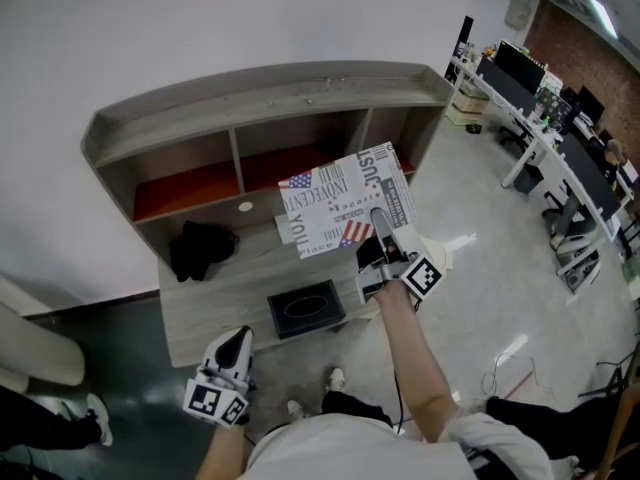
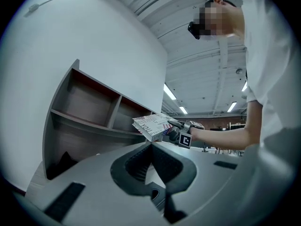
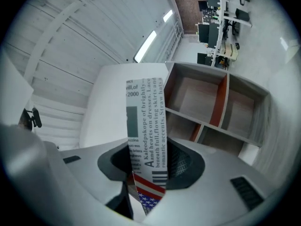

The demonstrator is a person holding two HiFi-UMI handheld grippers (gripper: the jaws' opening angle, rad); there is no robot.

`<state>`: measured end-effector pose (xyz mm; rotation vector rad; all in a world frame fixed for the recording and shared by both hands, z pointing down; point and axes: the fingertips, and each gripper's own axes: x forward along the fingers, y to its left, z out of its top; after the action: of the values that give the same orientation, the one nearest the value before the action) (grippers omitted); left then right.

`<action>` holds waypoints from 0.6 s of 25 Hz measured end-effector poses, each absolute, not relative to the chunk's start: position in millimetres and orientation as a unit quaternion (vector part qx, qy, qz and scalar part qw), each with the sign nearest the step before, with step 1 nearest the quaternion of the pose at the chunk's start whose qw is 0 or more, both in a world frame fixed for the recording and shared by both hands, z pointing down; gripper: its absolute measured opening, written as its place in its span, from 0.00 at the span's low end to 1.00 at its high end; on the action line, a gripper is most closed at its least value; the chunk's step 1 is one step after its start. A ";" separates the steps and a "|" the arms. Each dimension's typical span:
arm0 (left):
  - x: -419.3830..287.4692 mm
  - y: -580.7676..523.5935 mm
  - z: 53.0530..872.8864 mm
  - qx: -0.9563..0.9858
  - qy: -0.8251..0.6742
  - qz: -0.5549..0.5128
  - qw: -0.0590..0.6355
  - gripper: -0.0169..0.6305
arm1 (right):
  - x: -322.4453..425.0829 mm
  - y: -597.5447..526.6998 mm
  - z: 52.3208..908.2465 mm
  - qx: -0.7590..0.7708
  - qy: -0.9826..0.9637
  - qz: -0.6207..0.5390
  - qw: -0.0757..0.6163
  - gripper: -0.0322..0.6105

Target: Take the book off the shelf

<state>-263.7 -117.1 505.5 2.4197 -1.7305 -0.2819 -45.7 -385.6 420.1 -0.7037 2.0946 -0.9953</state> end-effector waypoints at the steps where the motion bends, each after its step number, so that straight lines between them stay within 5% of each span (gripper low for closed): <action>1: -269.4 -120.9 509.2 0.809 -0.575 -0.095 0.076 0.05 | -45.3 -385.5 422.1 -0.278 0.812 -0.375 0.349 0.32; 15: -284.2 -142.2 486.0 0.819 -0.564 -0.104 0.033 0.05 | 37.5 -353.4 413.9 -0.354 0.833 -0.290 0.310 0.32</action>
<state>-284.2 -142.2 486.0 2.5204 -1.7349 -0.3191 37.5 -353.4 413.9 -0.9350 2.2014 -0.7667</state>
